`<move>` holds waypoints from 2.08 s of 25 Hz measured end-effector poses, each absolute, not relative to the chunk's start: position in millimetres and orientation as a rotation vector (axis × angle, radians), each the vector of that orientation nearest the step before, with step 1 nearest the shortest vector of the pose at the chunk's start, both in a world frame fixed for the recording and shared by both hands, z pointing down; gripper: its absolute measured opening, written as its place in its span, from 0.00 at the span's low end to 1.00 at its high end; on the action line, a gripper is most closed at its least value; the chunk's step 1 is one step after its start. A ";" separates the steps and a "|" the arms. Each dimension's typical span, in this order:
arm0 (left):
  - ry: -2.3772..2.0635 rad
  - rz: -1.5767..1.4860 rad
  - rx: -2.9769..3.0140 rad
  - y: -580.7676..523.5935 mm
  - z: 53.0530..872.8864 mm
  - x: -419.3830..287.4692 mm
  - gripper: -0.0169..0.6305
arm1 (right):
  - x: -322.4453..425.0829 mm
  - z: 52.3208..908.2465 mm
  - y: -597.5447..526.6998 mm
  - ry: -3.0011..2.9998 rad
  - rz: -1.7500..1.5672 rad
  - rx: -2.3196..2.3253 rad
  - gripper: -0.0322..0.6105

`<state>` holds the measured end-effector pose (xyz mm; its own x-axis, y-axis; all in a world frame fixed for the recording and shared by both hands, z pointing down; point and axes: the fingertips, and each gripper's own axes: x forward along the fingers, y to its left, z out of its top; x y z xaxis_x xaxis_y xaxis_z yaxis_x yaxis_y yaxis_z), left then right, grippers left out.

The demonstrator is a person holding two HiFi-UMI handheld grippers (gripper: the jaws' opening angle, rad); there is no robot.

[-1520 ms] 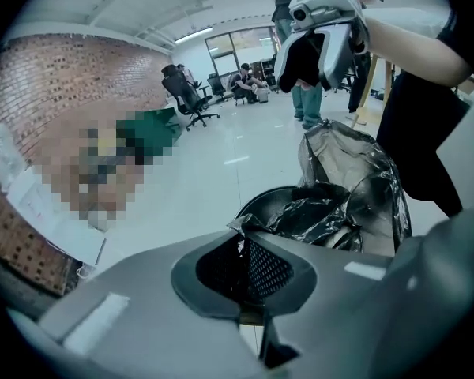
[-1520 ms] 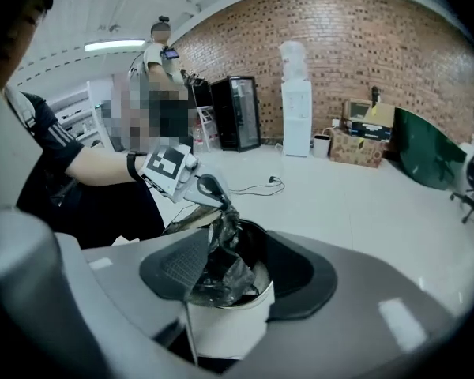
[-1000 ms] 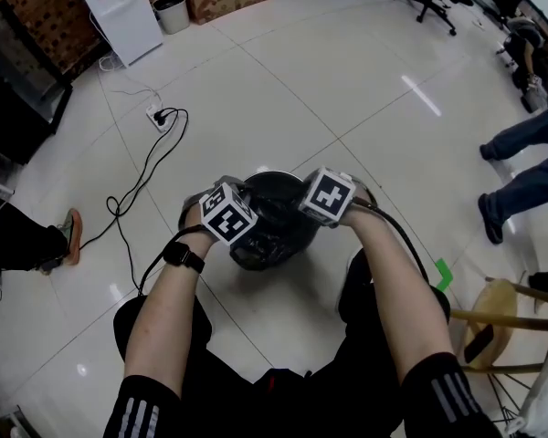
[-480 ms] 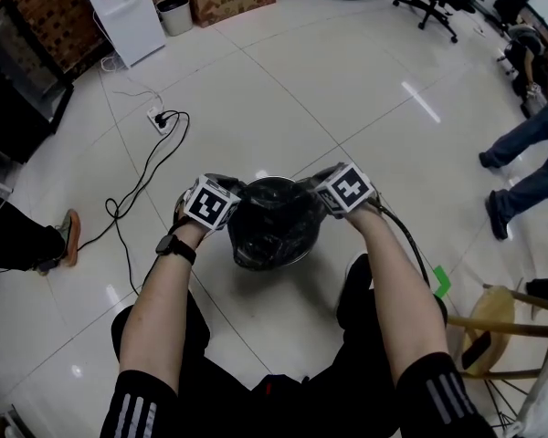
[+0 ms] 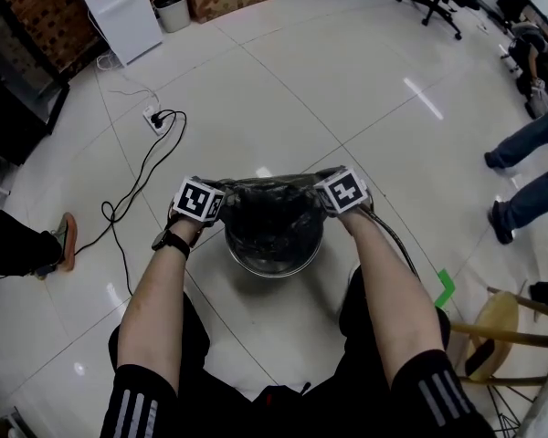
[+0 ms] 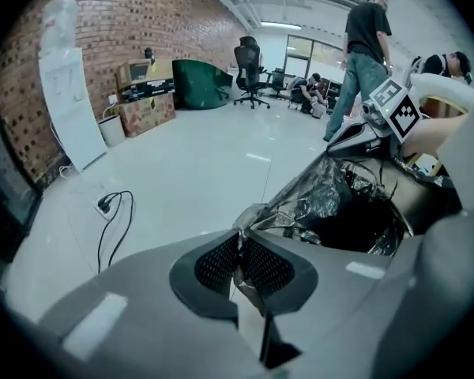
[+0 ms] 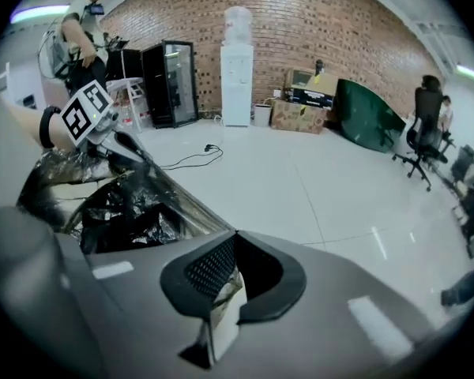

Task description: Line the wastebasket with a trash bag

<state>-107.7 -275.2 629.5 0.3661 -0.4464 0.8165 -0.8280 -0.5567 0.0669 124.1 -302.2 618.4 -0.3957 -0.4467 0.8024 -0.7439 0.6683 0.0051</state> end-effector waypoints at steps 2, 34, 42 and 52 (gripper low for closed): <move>-1.100 1.086 2.143 -277.2 638.4 -109.9 0.05 | 124.6 629.9 -305.3 -2.069 0.514 0.935 0.06; -0.873 1.152 2.111 -230.5 653.6 -117.8 0.22 | 158.5 591.4 -248.2 -2.210 0.886 0.730 0.26; -0.819 1.271 2.160 -210.4 623.9 -126.8 0.25 | 138.4 560.0 -191.0 -2.096 0.228 0.356 0.31; -0.653 1.483 2.266 -170.3 598.9 -111.7 0.26 | 119.8 595.6 -151.1 -1.924 -0.121 0.042 0.32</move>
